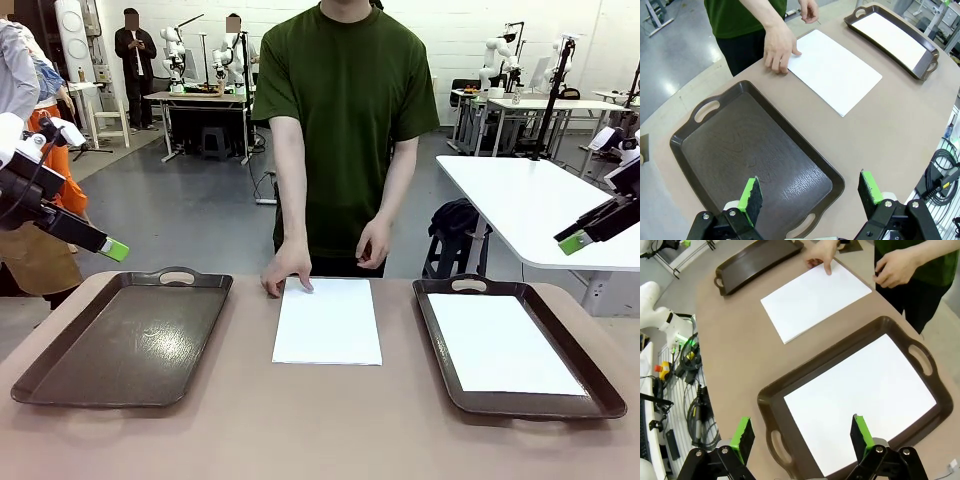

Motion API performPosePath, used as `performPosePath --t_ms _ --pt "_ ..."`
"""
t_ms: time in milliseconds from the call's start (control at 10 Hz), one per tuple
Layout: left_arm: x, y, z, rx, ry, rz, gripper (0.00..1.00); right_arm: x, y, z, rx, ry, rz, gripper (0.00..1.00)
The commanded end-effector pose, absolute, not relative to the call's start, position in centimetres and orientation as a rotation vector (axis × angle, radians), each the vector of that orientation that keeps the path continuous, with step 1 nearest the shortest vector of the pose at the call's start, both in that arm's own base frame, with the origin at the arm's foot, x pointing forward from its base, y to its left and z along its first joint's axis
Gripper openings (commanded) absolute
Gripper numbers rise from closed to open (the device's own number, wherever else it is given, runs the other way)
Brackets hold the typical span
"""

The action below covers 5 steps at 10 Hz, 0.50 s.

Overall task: Sort the A4 documents.
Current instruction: Receive the A4 Paper.

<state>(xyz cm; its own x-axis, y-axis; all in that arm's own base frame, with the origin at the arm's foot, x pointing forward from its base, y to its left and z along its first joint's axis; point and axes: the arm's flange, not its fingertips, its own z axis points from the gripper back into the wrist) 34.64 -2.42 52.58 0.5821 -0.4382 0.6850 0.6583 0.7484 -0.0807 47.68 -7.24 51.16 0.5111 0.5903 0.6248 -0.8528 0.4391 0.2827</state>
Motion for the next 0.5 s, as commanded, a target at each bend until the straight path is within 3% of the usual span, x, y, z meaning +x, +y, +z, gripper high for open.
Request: performPosePath --t_ms 0,400 --pt "34.72 -2.25 52.43 -0.353 -0.702 -0.673 1.00 47.77 -7.10 51.27 0.618 -0.481 0.939 1.00" --pt "34.72 -2.25 52.43 -0.353 -0.702 -0.673 1.00 47.77 -7.10 51.27 0.618 -0.481 0.939 1.00"
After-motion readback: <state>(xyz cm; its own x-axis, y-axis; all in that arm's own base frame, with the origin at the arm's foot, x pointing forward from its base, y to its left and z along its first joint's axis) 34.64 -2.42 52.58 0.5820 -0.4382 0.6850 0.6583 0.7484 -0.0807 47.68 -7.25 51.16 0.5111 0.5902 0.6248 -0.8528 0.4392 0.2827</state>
